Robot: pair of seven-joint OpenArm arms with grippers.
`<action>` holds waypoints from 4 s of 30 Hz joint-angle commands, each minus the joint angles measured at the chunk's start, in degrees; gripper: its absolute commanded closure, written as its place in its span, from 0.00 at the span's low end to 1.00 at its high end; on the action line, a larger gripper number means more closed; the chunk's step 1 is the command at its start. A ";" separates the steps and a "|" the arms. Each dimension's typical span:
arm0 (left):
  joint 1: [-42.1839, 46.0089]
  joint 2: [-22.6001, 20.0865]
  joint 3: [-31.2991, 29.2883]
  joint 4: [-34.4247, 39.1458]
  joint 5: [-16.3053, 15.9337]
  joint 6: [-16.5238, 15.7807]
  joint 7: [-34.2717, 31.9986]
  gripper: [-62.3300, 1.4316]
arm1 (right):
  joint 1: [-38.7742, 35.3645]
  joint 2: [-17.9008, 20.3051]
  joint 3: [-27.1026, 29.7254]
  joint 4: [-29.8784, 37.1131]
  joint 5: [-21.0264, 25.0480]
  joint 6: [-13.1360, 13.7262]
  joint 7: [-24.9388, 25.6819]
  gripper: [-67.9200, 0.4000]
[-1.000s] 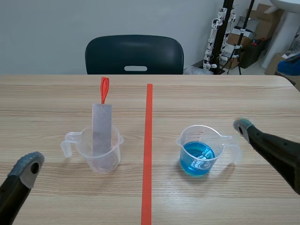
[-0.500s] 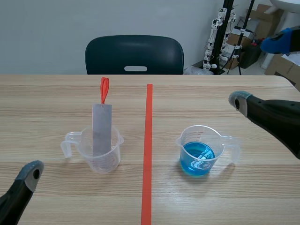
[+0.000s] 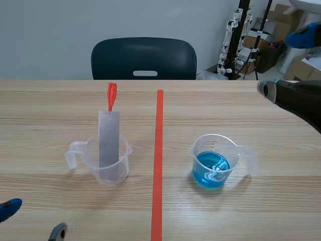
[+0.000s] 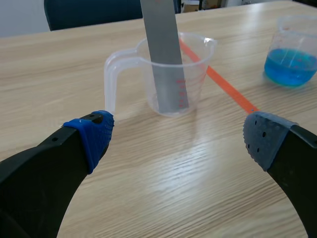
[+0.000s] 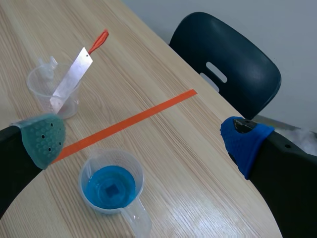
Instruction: Do the redox reaction experiment. lift the metal plate out of the left beaker
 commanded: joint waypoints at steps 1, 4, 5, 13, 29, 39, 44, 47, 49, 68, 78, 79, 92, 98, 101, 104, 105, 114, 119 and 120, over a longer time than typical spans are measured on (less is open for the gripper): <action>-0.98 -0.39 -0.31 1.11 -0.44 0.37 -0.63 0.11 | 0.37 1.22 -1.03 -0.11 0.55 -0.17 2.16 0.00; -2.54 -0.37 -0.28 -0.72 -0.44 1.62 -0.74 0.11 | 0.37 2.67 -3.02 -0.90 1.55 -0.44 3.63 0.00; -2.71 -0.37 -0.28 -0.96 -0.66 1.49 -0.74 0.11 | 0.37 2.69 -3.50 -1.09 1.53 -0.61 4.26 0.00; -3.30 0.59 -0.17 -5.40 -0.50 1.38 -18.99 0.11 | 0.39 2.34 -4.26 -1.18 1.31 -2.25 4.81 0.00; -13.25 5.35 -0.13 -25.27 10.19 -0.94 -32.46 0.11 | 14.08 -11.85 -4.28 -1.18 -0.48 2.08 -6.88 0.00; -17.22 5.70 -0.13 -30.75 9.90 -1.25 -33.27 0.11 | 24.11 -21.49 -8.68 -1.18 -2.93 9.81 -16.98 0.00; -17.90 6.01 -0.13 -31.34 9.99 -1.25 -34.14 0.11 | 29.90 -24.06 -14.56 -1.20 -6.71 9.77 -19.56 0.00; -18.23 6.01 -0.13 -31.85 9.94 -1.25 -34.21 0.11 | 33.79 -26.29 -17.94 -1.31 -8.00 9.75 -22.34 0.00; -18.25 6.01 -0.13 -31.85 9.92 -1.25 -34.23 0.11 | 35.69 -26.29 -20.70 -1.31 -8.00 9.70 -22.47 0.00; -18.21 6.01 -0.13 -31.87 9.92 -1.25 -34.16 0.11 | 50.25 -21.18 -41.22 -1.29 -10.64 5.75 -20.85 0.00; -18.21 6.01 -0.13 -31.87 9.92 -1.25 -34.16 0.11 | 51.58 -20.48 -49.24 -1.31 -10.34 4.07 -13.20 0.00; -18.21 6.01 -0.13 -31.87 9.92 -1.25 -34.16 0.11 | 52.39 -20.50 -50.42 -1.36 -10.32 3.93 -13.20 0.00; -18.21 5.99 -0.13 -31.87 9.92 -1.25 -34.10 0.11 | 64.61 -22.38 -63.82 -6.34 -10.03 -3.17 -13.27 0.00; -18.21 5.99 -0.13 -31.87 9.92 -1.25 -34.03 0.11 | 70.23 -27.12 -67.84 -13.66 -9.90 -3.21 -14.29 0.00; -18.21 5.99 -0.13 -31.87 9.92 -1.25 -34.01 0.11 | 72.72 -29.59 -69.81 -16.63 -9.88 -2.73 -14.69 0.00; -18.21 5.99 -0.13 -31.87 9.94 -1.25 -33.97 0.11 | 74.97 -32.09 -71.67 -18.88 -9.88 -2.32 -15.52 0.00; -18.21 5.99 -0.13 -31.87 9.92 -1.25 -33.97 0.11 | 75.78 -32.85 -72.35 -19.50 -9.86 -2.23 -15.98 0.00; -18.21 5.99 -0.13 -31.87 9.94 -1.25 -33.97 0.11 | 83.23 -39.17 -77.64 -23.78 -7.06 -1.03 -20.35 0.00; -18.21 5.99 -0.13 -31.87 9.92 -1.25 -33.97 0.11 | 86.62 -43.04 -80.19 -26.84 -5.75 -0.55 -22.67 0.00; -18.21 5.99 -0.13 -31.87 9.94 -1.25 -33.97 0.11 | 87.32 -43.78 -80.76 -27.56 -5.64 -0.52 -23.12 0.00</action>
